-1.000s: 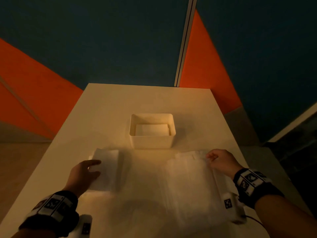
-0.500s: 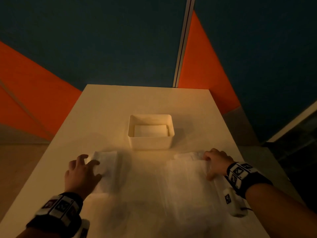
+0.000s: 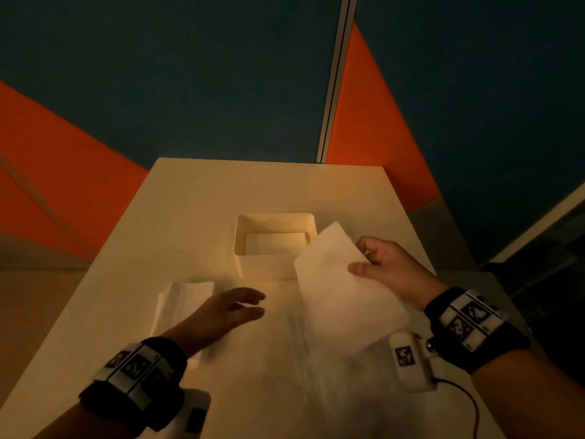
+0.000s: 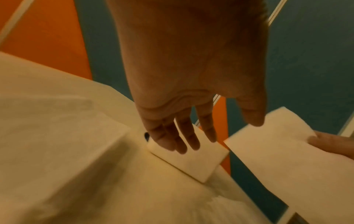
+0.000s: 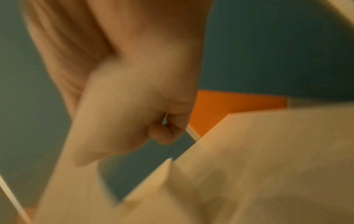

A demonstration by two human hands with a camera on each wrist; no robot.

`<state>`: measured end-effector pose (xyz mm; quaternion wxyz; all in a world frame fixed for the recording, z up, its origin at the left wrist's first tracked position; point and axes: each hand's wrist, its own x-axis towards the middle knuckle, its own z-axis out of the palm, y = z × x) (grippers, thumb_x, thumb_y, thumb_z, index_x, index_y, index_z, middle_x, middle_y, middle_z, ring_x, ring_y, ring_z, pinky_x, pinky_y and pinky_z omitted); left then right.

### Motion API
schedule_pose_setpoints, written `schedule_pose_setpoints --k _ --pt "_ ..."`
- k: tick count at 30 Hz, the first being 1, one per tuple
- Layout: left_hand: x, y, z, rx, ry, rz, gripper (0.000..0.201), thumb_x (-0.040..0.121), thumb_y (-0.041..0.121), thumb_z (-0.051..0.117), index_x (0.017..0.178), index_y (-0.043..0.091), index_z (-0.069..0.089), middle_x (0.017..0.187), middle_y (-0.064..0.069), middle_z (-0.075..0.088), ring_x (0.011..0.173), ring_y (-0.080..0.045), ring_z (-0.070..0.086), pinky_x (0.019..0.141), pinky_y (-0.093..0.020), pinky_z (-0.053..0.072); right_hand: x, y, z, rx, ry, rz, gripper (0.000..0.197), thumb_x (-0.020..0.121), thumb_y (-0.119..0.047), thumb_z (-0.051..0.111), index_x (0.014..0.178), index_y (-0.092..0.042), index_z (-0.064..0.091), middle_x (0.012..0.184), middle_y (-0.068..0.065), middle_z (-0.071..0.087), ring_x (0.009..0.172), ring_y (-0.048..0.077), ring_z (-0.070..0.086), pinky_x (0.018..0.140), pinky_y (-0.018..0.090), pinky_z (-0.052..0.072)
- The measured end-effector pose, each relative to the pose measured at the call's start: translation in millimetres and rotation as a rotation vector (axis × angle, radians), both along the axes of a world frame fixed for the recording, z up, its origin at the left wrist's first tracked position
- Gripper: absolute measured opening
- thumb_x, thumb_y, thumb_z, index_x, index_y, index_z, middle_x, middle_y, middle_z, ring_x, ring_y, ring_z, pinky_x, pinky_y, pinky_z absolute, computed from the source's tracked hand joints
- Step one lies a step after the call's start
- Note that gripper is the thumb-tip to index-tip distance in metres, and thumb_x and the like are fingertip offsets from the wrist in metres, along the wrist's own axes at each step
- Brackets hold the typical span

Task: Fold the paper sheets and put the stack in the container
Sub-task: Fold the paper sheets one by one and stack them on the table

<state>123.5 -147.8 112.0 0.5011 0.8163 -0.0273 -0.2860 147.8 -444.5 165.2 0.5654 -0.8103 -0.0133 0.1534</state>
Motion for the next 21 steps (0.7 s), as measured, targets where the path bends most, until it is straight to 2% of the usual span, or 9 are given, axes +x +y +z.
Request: schedule_pose_setpoints --k 2,5,7,10,12,15,17,18,21 --pt "2 -14 3 -0.111 0.039 0.001 0.058 0.061 0.064 0.059 0.114 0.041 0.057 0.117 0.016 0.060 0.109 -0.006 0.056 0.093 -0.027 0.047 -3 14 2 0.155 -0.020 -0.079 0.015 0.087 -0.003 0.060 0.100 0.002 0.055 0.084 0.010 0.070 0.069 0.017 0.066 0.061 0.028 0.055" --pt "6 -31 9 -0.341 0.095 0.092 0.051 0.069 0.054 0.062 0.115 0.034 0.059 0.117 0.007 0.066 0.109 -0.016 0.060 0.094 -0.033 0.047 -5 32 1 0.337 -0.019 -0.167 0.013 0.088 -0.002 0.058 0.101 -0.004 0.056 0.085 0.009 0.072 0.071 0.018 0.067 0.063 0.030 0.055" --pt "9 -36 15 -0.493 0.140 0.139 0.059 0.061 0.051 0.070 0.115 0.027 0.062 0.115 0.003 0.069 0.107 -0.019 0.064 0.090 -0.034 0.052 -5 40 0 0.402 -0.022 -0.213 0.012 0.089 -0.002 0.057 0.100 -0.008 0.058 0.086 0.006 0.072 0.072 0.017 0.068 0.064 0.030 0.056" --pt "13 -36 19 -0.615 0.148 0.213 0.067 0.052 0.041 0.083 0.112 0.017 0.067 0.115 -0.007 0.069 0.105 -0.023 0.065 0.082 -0.033 0.056 -7 45 0 0.481 -0.017 -0.239 0.013 0.091 -0.003 0.055 0.100 -0.011 0.059 0.087 0.005 0.073 0.074 0.017 0.069 0.064 0.031 0.057" --pt "14 -35 22 -0.654 0.090 0.281 0.058 0.056 0.032 0.079 0.109 0.011 0.068 0.113 -0.013 0.069 0.100 -0.026 0.066 0.082 -0.036 0.057 -9 45 -2 0.509 0.018 -0.208 0.019 0.090 -0.003 0.056 0.106 -0.013 0.060 0.096 0.008 0.072 0.083 0.020 0.069 0.070 0.033 0.057" --pt "14 -34 30 -0.697 -0.014 0.346 0.025 0.077 0.014 0.071 0.102 0.011 0.068 0.091 -0.010 0.073 0.076 -0.020 0.068 0.061 -0.030 0.057 -12 41 -7 0.483 0.081 -0.136 0.032 0.085 0.002 0.059 0.111 -0.017 0.062 0.098 0.009 0.072 0.088 0.023 0.069 0.071 0.036 0.057" --pt "13 -33 34 -0.703 -0.031 0.373 0.021 0.087 0.003 0.058 0.105 0.011 0.065 0.082 -0.007 0.072 0.065 -0.016 0.067 0.053 -0.027 0.055 -13 40 -12 0.457 0.089 -0.153 0.029 0.085 0.005 0.059 0.105 -0.014 0.066 0.095 0.008 0.072 0.087 0.023 0.068 0.074 0.038 0.057" --pt "13 -31 34 -0.697 -0.028 0.367 0.021 0.087 0.004 0.056 0.105 0.011 0.065 0.083 -0.007 0.072 0.067 -0.017 0.067 0.056 -0.028 0.056 -13 40 -13 0.463 0.092 -0.180 0.026 0.085 0.005 0.058 0.101 -0.013 0.067 0.094 0.007 0.072 0.087 0.021 0.068 0.074 0.036 0.057" --pt "13 -24 34 -0.646 -0.022 0.315 0.018 0.080 0.014 0.066 0.096 0.012 0.074 0.094 -0.011 0.072 0.082 -0.023 0.069 0.075 -0.035 0.058 -14 39 -11 0.544 0.119 -0.186 0.022 0.090 -0.001 0.052 0.098 -0.009 0.071 0.091 0.008 0.072 0.081 0.020 0.068 0.069 0.033 0.056"
